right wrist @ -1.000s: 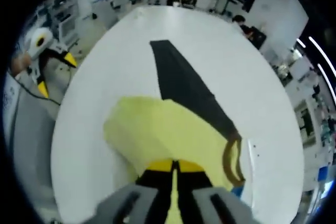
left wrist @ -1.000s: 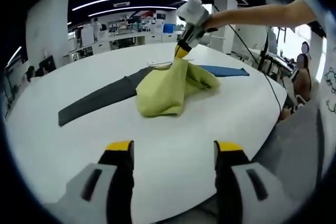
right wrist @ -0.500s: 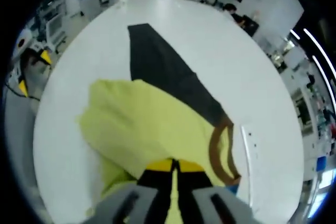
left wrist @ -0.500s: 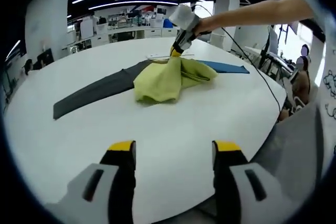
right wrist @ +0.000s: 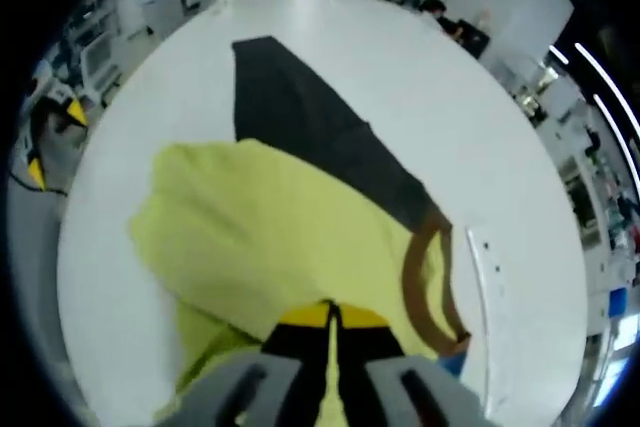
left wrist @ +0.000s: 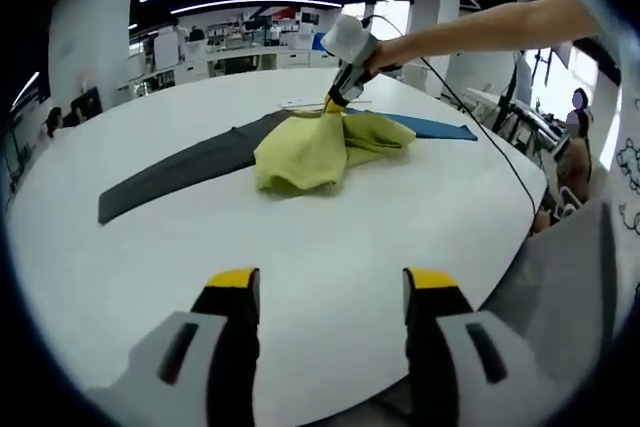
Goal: Fold the garment on the visible template until the final outline fits inside the template.
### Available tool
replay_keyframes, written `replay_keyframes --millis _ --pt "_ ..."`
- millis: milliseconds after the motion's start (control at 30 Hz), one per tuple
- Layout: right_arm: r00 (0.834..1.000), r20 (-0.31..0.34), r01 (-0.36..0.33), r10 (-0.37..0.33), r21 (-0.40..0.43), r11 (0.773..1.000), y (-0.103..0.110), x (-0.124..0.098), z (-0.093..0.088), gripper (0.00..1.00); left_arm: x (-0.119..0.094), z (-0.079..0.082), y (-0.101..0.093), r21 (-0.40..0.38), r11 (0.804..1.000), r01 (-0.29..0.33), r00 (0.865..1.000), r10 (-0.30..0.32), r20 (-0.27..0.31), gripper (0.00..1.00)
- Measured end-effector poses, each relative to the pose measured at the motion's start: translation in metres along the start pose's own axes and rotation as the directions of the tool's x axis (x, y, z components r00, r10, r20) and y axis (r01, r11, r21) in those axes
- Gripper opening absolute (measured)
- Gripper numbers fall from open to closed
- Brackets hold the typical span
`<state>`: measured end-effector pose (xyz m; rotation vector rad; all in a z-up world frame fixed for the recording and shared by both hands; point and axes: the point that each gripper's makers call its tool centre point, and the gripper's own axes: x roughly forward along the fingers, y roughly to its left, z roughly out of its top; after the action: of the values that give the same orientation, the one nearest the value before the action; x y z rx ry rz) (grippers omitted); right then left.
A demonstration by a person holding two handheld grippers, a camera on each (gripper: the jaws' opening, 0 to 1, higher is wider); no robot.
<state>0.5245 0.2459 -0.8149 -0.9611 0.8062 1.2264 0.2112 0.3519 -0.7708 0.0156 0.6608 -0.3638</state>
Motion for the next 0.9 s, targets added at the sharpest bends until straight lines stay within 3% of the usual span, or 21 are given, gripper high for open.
replay_keyframes --millis 100,300,500,700,900 --pt "1.0 0.008 0.005 -0.005 0.015 1.0 0.0 -0.003 0.0 0.0 0.0 0.0 0.0 0.003 1.0 -0.001 1.0 0.001 -0.002 0.54" --pt "0.999 0.04 0.032 -0.034 0.046 0.998 -0.003 -0.014 -0.002 0.16 0.0 0.0 0.001 0.01 1.0 0.001 1.0 -0.001 -0.003 0.55" --pt "0.996 0.076 0.048 -0.055 0.084 0.995 -0.007 -0.023 -0.009 0.5 0.0 0.0 0.001 0.016 1.0 0.007 1.0 -0.007 -0.004 0.55" --pt "0.991 0.104 0.072 -0.083 0.101 0.992 -0.001 -0.03 -0.018 0.77 0.002 0.0 0.001 0.023 1.0 0.017 1.0 -0.017 -0.005 0.55" --pt "0.99 0.112 0.072 -0.087 0.128 0.989 0.007 -0.035 -0.032 0.89 0.006 0.008 -0.001 -0.024 0.999 0.045 0.999 -0.044 0.032 0.54"
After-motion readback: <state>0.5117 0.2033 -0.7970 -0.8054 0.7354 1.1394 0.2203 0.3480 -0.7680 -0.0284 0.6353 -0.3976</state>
